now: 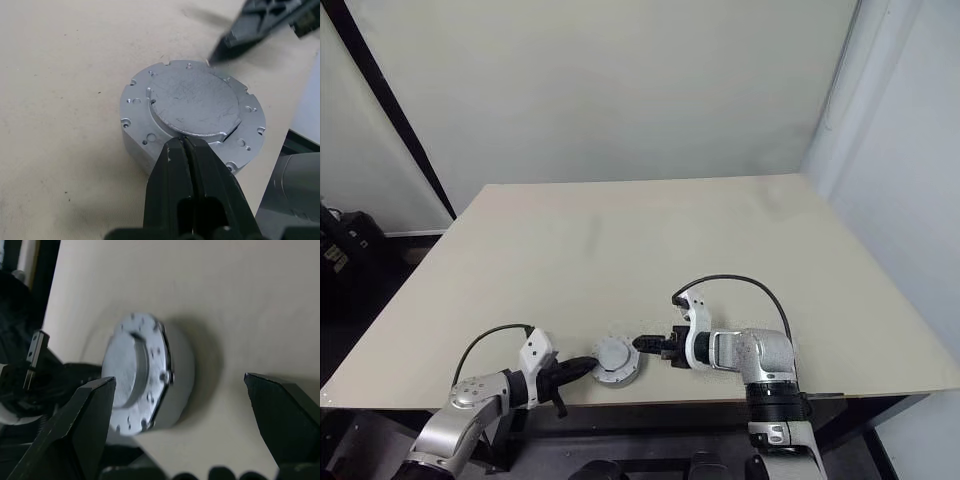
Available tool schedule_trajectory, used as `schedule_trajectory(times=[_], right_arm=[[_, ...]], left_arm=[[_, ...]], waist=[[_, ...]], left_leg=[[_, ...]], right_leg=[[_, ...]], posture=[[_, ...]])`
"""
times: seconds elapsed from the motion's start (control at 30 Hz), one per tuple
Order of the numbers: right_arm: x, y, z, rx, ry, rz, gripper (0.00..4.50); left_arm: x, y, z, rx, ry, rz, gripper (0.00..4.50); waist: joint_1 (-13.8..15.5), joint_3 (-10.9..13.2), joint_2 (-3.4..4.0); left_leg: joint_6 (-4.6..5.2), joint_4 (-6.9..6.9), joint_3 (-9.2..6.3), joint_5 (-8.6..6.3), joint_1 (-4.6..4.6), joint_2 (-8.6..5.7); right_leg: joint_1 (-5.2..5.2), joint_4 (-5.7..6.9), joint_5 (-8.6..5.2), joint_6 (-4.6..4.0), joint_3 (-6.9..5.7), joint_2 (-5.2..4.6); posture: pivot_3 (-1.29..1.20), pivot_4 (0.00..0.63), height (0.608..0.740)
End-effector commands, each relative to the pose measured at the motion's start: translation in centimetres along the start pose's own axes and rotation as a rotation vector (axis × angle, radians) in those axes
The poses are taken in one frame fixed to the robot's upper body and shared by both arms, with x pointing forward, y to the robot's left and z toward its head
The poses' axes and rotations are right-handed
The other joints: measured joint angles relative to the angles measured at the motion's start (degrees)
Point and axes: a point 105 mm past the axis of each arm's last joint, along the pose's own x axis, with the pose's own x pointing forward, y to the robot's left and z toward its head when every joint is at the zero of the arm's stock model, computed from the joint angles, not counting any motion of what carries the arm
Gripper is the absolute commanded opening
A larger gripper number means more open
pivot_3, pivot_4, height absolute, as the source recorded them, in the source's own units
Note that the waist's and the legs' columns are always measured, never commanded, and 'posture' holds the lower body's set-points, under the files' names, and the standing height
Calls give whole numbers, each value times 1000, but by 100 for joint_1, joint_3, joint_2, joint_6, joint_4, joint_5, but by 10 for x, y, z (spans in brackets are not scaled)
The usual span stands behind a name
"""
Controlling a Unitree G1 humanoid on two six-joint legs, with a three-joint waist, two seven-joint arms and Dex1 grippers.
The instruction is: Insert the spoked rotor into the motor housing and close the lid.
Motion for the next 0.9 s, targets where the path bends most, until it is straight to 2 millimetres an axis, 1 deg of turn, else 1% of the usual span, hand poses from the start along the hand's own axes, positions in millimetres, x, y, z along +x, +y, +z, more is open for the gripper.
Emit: schedule_trajectory(times=[0.03,0.17,0.3,0.67,0.7,0.77,0.9], right_arm=[[2,13,7,49,-10,79,4483],[10,14,2,130,-4,115,4483],[15,20,2,188,-9,162,4483],[23,24,-4,251,1,192,4483],[24,23,-4,258,-2,190,4124],[24,22,-4,279,-6,192,3632],[23,22,-4,326,-11,219,2159]], left_arm=[[1,-7,-17,-26,65,-26,0],[-1,-7,-17,-26,64,-24,0],[-4,-7,-18,-26,66,-19,0],[-5,-7,-18,-31,65,-9,0],[-5,-6,-18,-30,66,-9,0],[-5,-6,-18,-30,65,-9,0],[-5,-6,-15,-34,50,-9,0]], waist=[[-4,-2,3],[-23,-4,6],[-28,-5,10],[-30,-6,13],[-30,-6,13],[-30,-5,14],[-31,-5,16]], left_leg=[[0,0,0,0,-4,0],[0,0,-1,0,-4,1],[0,-2,-1,0,-3,2],[-1,-9,-2,-1,-4,4],[-1,-9,-2,0,-4,4],[-1,-9,-2,-1,-6,4],[-1,-9,-2,0,-11,4]], right_leg=[[-4,0,0,0,0,0],[-3,0,0,0,-2,0],[-4,0,0,0,-2,1],[-9,-1,0,0,-4,1],[-9,-1,0,0,-5,1],[-10,-2,0,0,-5,1],[-15,-3,0,0,-5,1]], posture=[[0,0,740],[0,0,740],[0,0,740],[0,0,740],[0,0,740],[0,0,740],[0,0,740]])
